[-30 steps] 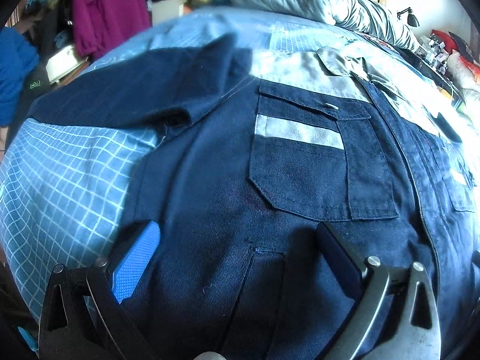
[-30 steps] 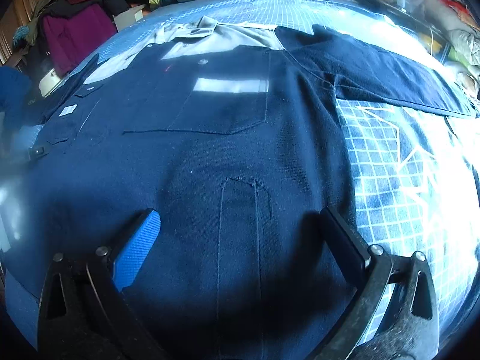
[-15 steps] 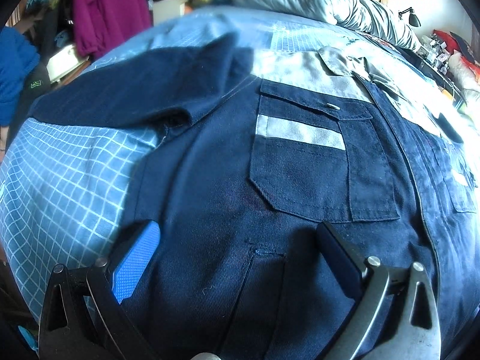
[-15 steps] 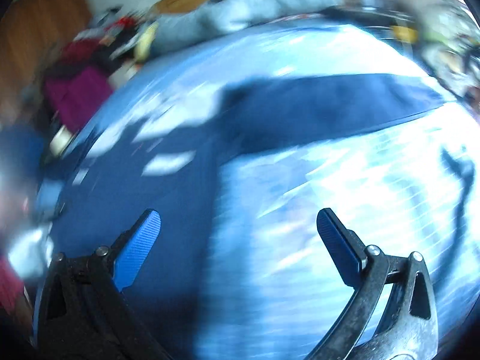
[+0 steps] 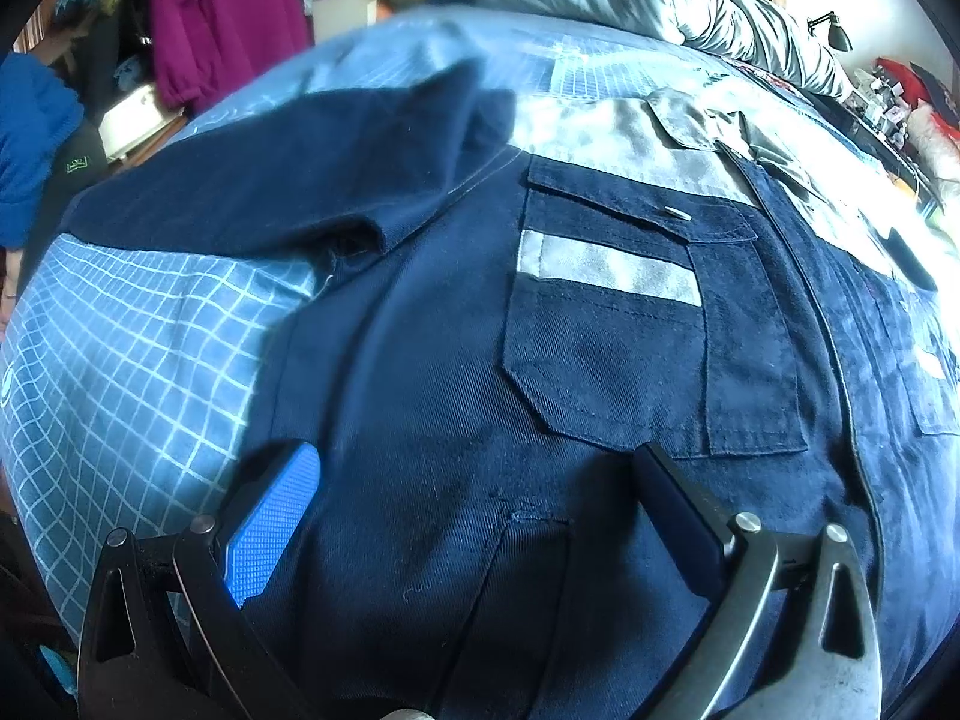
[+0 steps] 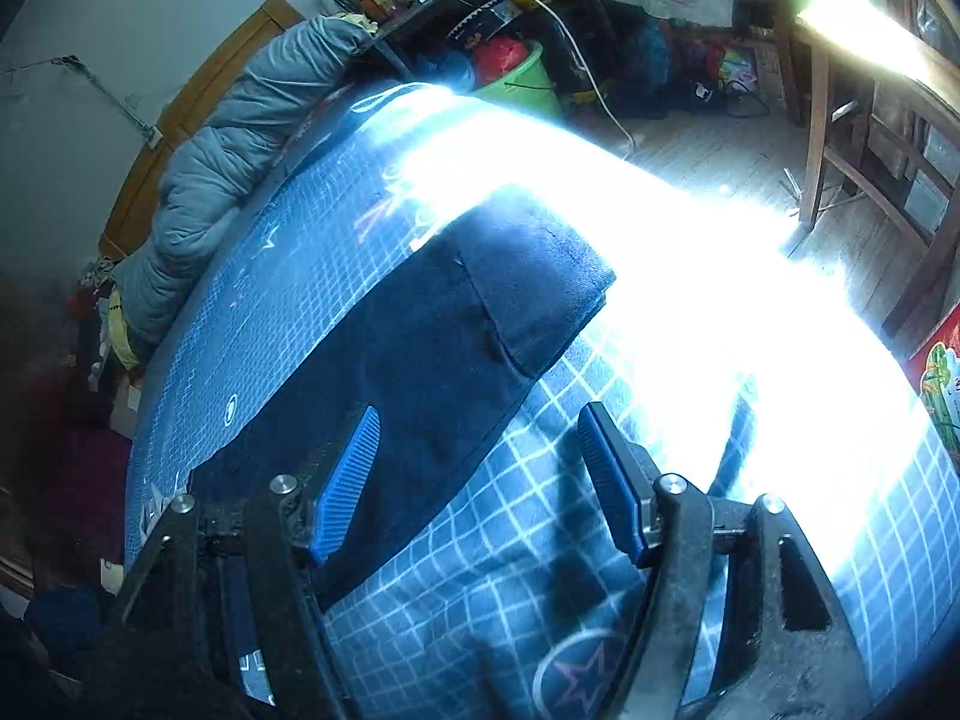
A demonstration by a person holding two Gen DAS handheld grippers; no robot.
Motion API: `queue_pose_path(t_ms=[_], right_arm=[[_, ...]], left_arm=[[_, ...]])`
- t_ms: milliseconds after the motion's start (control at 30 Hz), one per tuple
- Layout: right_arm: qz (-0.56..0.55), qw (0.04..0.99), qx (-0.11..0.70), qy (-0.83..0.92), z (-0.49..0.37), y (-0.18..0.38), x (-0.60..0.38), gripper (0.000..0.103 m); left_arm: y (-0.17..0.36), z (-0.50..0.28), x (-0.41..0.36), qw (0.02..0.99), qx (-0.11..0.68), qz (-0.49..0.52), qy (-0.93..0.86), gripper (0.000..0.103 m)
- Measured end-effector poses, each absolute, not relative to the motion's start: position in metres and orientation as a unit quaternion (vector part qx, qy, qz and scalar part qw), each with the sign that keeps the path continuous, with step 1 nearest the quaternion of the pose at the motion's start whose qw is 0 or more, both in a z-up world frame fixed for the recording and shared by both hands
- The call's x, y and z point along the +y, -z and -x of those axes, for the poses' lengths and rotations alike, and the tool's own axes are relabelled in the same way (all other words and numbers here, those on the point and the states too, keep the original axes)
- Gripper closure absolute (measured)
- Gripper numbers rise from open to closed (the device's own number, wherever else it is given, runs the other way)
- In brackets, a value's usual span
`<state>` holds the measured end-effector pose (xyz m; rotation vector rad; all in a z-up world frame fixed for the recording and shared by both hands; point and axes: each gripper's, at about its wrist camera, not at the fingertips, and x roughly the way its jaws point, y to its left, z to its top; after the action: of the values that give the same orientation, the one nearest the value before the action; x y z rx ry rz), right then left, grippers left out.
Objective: Fold small clothes
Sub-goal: 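Grasp the jacket sleeve edge with the right gripper, then lift the sleeve with the right gripper and lay it across the jacket front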
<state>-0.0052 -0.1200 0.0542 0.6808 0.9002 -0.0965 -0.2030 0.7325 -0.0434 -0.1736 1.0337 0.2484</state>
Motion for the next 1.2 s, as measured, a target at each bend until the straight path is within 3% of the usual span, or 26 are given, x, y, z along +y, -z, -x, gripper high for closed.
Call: queue_pose_path(t_ms=[167, 267, 300, 333, 533, 767, 867, 1000, 1200], right_arm=[[-0.312, 0.856, 0.410, 0.050, -0.011, -0.056, -0.114, 0.035], [-0.297, 0.860, 0.413, 0.039, -0.019, -0.060, -0.105, 0.048], [-0.299, 0.858, 0.418, 0.026, -0.021, -0.060, -0.102, 0.076], [-0.308, 0.851, 0.425, 0.009, -0.023, -0.061, -0.099, 0.098], [-0.242, 0.893, 0.370, -0.087, -0.012, -0.155, -0.013, 0.099], [-0.170, 0.887, 0.320, -0.285, 0.001, -0.258, 0.201, 0.099], [-0.148, 0.866, 0.334, -0.341, -0.001, -0.255, 0.300, 0.099], [-0.142, 0.830, 0.377, -0.387, -0.009, -0.211, 0.415, 0.099], [-0.125, 0.788, 0.434, -0.418, -0.018, -0.145, 0.523, 0.099]], left_arm=[[0.044, 0.201, 0.733, 0.858, 0.493, 0.084, -0.118, 0.000], [0.044, 0.201, 0.733, 0.858, 0.493, 0.081, -0.119, 0.000], [0.044, 0.201, 0.732, 0.858, 0.492, 0.080, -0.120, 0.000], [0.043, 0.201, 0.732, 0.859, 0.491, 0.080, -0.121, 0.000], [0.043, 0.201, 0.733, 0.858, 0.492, 0.086, -0.118, 0.000], [0.042, 0.204, 0.738, 0.859, 0.491, 0.102, -0.099, 0.000], [0.042, 0.205, 0.738, 0.862, 0.487, 0.102, -0.096, 0.000], [0.041, 0.208, 0.740, 0.864, 0.483, 0.106, -0.091, 0.000], [0.041, 0.209, 0.738, 0.866, 0.482, 0.100, -0.089, 0.000]])
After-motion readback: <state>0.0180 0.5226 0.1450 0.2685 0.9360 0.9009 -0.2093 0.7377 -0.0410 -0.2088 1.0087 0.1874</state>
